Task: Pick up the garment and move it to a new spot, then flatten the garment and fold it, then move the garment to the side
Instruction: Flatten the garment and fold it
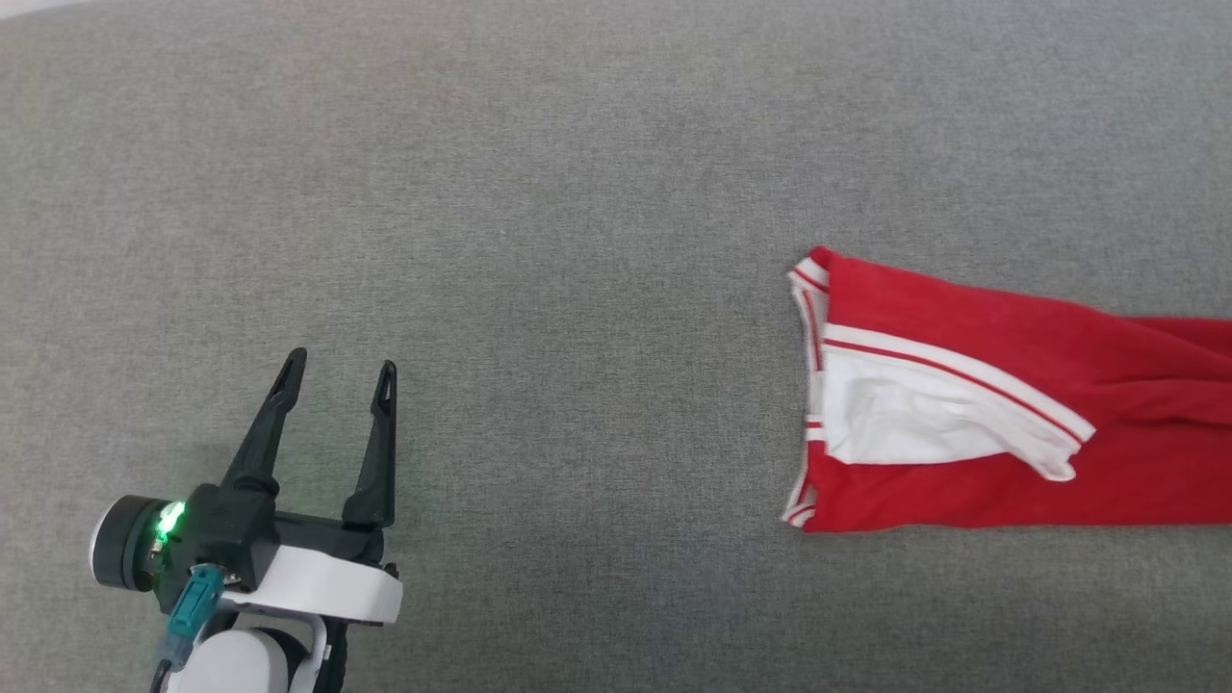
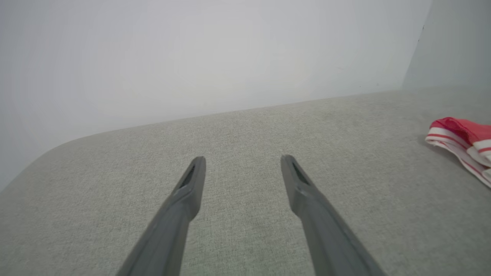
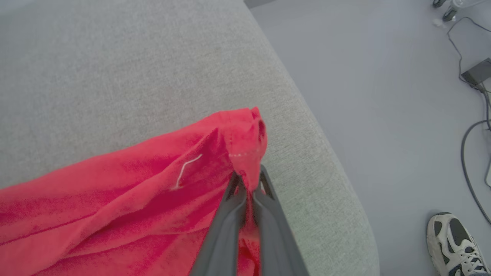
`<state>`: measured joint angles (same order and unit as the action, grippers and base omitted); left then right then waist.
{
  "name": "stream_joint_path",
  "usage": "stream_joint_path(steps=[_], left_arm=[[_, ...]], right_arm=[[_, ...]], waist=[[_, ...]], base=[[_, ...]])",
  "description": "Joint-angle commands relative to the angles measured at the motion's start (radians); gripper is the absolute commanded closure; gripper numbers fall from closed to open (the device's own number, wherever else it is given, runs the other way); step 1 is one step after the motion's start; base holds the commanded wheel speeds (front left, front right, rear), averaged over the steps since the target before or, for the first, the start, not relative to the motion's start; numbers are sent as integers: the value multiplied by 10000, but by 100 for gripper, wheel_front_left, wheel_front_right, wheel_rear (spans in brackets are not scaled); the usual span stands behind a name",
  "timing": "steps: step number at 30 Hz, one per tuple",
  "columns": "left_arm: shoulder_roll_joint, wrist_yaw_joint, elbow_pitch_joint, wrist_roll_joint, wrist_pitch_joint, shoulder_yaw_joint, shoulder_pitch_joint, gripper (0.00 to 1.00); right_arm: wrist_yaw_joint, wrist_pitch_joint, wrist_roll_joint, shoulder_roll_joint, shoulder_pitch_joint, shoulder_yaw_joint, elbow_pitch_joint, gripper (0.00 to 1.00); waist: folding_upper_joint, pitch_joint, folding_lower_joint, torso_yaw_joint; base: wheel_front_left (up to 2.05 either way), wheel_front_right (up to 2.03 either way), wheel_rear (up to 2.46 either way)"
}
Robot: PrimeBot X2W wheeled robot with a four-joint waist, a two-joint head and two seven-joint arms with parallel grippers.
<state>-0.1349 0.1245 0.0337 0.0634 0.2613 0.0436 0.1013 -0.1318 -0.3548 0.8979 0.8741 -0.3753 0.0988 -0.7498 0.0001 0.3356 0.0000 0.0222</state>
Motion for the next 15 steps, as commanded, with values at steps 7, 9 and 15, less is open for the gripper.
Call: stream_joint_path(steps=[7,9,15], left_arm=[[117,54,18,22,52,-119,136,0],[180,58,80,8,52,-139,91,0],[326,65,138,291,52,-22,-5,0]], right_arm=[[15,33,405,-182,-201,-492,932,100],[15,-84,523,-236,7,-866,1653,100],[13,-746,774,-608,512,-2326,4619,100]], waist=[[-1,-113,0,-42],[-1,-194,0,5],[-1,-357,0,231]], base=[[0,0,0],[0,0,0],[0,0,0]])
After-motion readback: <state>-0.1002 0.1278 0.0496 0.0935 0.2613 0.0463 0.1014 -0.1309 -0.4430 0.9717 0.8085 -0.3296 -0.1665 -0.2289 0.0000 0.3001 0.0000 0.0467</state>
